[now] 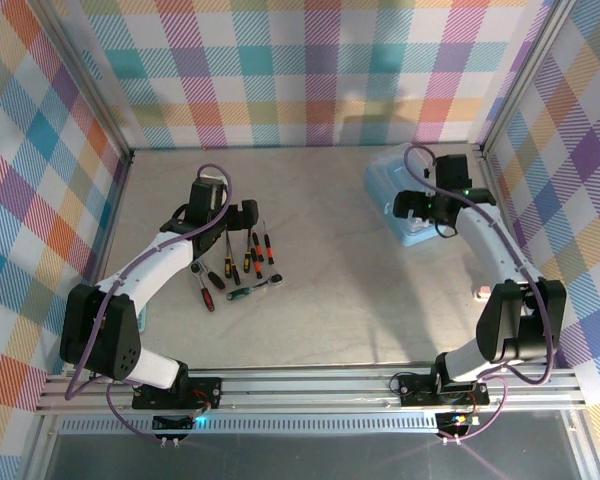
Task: Pack the tool kit
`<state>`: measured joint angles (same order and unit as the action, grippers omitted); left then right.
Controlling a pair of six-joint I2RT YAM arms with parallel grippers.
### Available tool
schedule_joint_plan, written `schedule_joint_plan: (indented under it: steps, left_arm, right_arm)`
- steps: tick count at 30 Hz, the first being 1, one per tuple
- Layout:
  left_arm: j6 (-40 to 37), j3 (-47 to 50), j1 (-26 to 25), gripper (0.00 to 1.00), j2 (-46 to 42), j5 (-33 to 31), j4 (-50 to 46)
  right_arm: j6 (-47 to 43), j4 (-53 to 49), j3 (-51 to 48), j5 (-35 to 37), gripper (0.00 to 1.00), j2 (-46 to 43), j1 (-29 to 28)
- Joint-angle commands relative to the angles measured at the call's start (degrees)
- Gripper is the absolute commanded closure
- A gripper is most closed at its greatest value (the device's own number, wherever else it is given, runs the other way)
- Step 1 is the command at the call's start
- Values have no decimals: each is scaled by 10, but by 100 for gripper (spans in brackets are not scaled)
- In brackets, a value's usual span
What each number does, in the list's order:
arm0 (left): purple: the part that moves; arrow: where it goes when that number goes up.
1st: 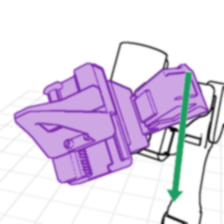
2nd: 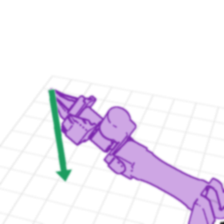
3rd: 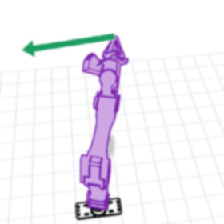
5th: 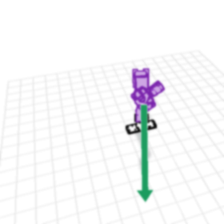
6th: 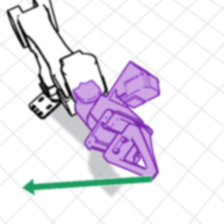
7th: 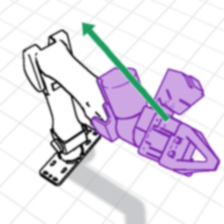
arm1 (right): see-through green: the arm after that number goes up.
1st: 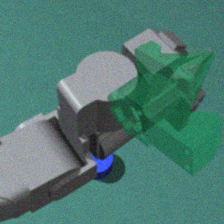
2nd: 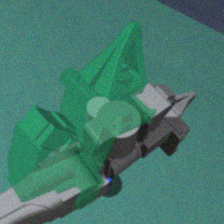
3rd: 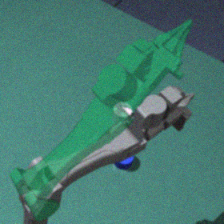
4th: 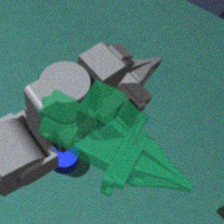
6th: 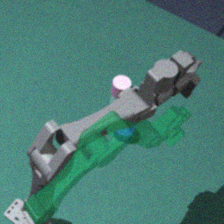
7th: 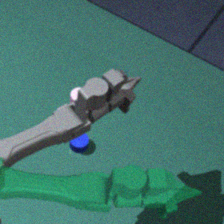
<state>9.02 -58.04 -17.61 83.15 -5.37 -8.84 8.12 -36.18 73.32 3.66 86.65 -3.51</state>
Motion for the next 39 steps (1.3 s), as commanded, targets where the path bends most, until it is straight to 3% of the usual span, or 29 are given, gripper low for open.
schedule_joint_plan:
  steps: [1, 9, 14, 20, 29, 35, 37, 39]
  left_arm:
    - [4, -20, -9, 0, 9, 20, 11]
    - [-2, -31, -28, 0, 19, 59, -2]
    - [-7, -41, -35, 0, 25, 67, -12]
    - [-9, -48, -39, 0, 31, 67, -15]
    - [-9, -59, -42, 0, 48, 75, -17]
    - [-8, -75, -56, 0, 76, 90, -11]
    - [-9, -83, -63, 0, 85, 95, -12]
    - [-10, -87, -69, 0, 93, 101, -12]
  right_arm:
    - [-48, -1, 57, 56, 1, 42, 22]
    - [-96, 79, 119, 52, 1, 164, 55]
    - [-120, 136, 129, -5, 1, 196, 61]
    - [-126, 124, 135, -75, 1, 223, 63]
    - [-82, 86, 8, -163, 6, 130, 28]
    - [5, 23, -61, -143, 8, 42, -55]
    - [31, 3, -70, -132, 1, 17, -71]
    - [31, -11, -65, -124, 1, 3, -73]
